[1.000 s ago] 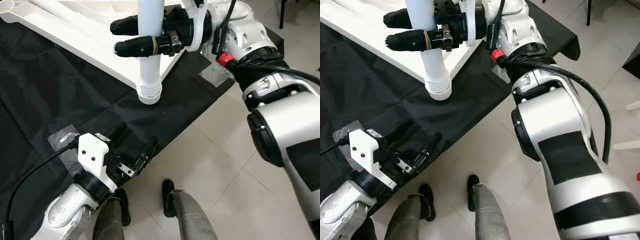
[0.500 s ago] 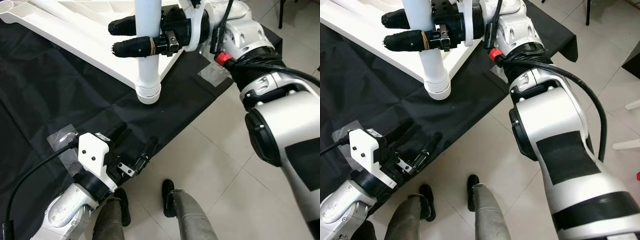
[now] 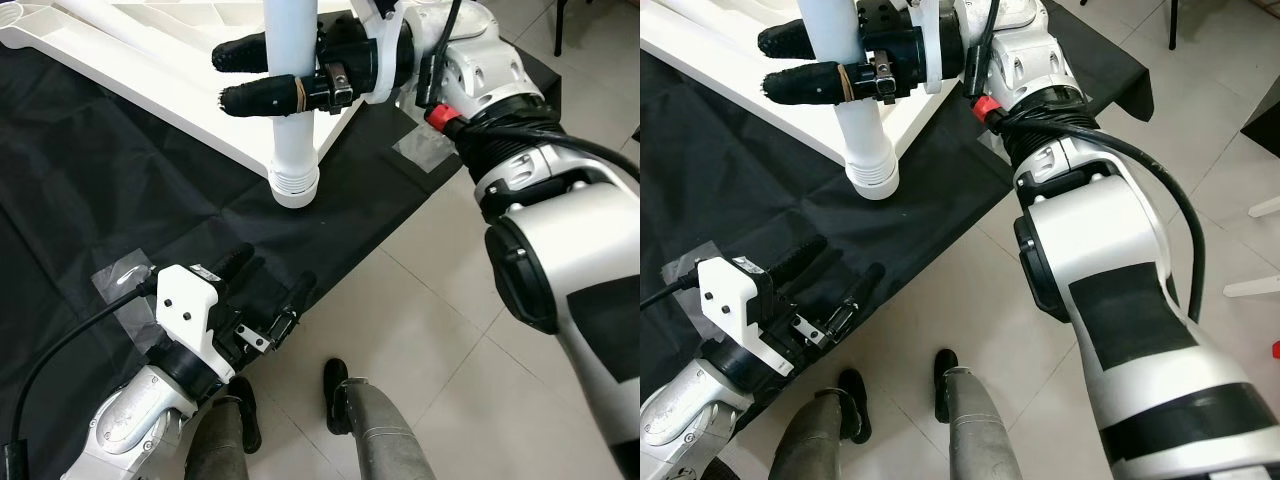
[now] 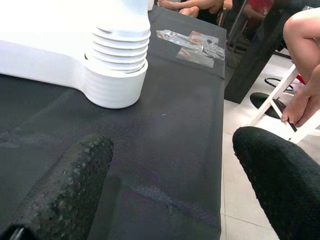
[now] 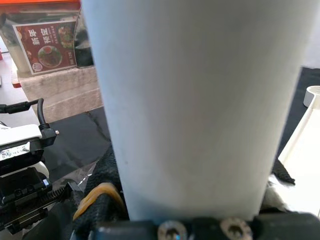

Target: Building children table

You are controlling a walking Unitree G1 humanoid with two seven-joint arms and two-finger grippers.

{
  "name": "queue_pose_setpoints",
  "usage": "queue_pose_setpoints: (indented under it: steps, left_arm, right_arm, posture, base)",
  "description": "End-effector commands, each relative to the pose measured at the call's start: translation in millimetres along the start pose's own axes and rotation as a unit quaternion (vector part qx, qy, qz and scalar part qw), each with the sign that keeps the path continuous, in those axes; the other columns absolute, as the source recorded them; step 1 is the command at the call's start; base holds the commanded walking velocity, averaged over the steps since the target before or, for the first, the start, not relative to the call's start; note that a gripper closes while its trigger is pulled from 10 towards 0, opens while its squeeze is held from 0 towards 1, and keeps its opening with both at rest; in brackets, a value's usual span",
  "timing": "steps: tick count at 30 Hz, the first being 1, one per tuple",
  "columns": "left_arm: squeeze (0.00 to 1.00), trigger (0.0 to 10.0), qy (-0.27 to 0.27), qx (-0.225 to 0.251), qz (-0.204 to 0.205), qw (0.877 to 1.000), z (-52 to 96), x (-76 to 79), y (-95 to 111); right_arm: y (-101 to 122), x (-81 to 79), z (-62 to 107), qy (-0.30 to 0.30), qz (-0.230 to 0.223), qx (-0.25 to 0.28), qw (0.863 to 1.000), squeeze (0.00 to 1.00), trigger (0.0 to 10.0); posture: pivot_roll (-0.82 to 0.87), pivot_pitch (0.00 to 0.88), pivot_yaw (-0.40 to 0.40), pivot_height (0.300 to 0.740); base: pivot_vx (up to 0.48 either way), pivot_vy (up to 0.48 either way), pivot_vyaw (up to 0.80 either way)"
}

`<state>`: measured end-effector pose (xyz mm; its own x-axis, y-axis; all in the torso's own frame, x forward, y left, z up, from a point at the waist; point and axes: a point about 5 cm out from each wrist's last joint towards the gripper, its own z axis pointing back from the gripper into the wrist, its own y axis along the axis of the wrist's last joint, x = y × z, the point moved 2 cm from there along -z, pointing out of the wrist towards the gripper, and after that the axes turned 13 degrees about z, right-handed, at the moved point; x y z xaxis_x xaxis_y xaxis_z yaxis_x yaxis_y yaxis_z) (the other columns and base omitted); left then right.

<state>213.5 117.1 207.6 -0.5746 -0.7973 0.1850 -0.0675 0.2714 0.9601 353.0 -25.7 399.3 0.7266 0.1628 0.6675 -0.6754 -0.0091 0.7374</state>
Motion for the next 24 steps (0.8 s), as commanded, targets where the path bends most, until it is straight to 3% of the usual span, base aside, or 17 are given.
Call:
queue_pose_setpoints:
  steps: [1, 23, 24]
  left_arm:
    - [0.0, 10.0, -0.004, -0.004, 0.005, 1.0, 2.4, 3.2, -3.9]
    - [0.0, 10.0, -0.006, -0.004, 0.003, 1.0, 2.0, 3.8, -4.8]
    - [0.0, 10.0, -0.006, -0.004, 0.003, 1.0, 2.6, 4.4, -5.9]
  right_arm:
    - [-10.5, -5.1, -2.8, 0.013, 0.003, -0.029, 1.0, 0.0, 10.0]
    - [-12.3, -3.1, -2.8, -0.003, 0.005, -0.039, 0.999, 0.0, 10.0]
    - [-16.9, 4.2, -2.2, -0.065, 0.003, -0.057, 0.996, 0.0, 10.0]
  posture:
    - [-0.02, 0.457, -0.074, 0.74]
    - [-0.02, 0.449, -0.073, 0.74]
    - [-0.05, 0.444, -0.11, 0.74]
  base:
    - [0.0, 0.0, 0.0]
    - [0.0, 0.0, 0.0]
    - [0.0, 0.0, 0.0]
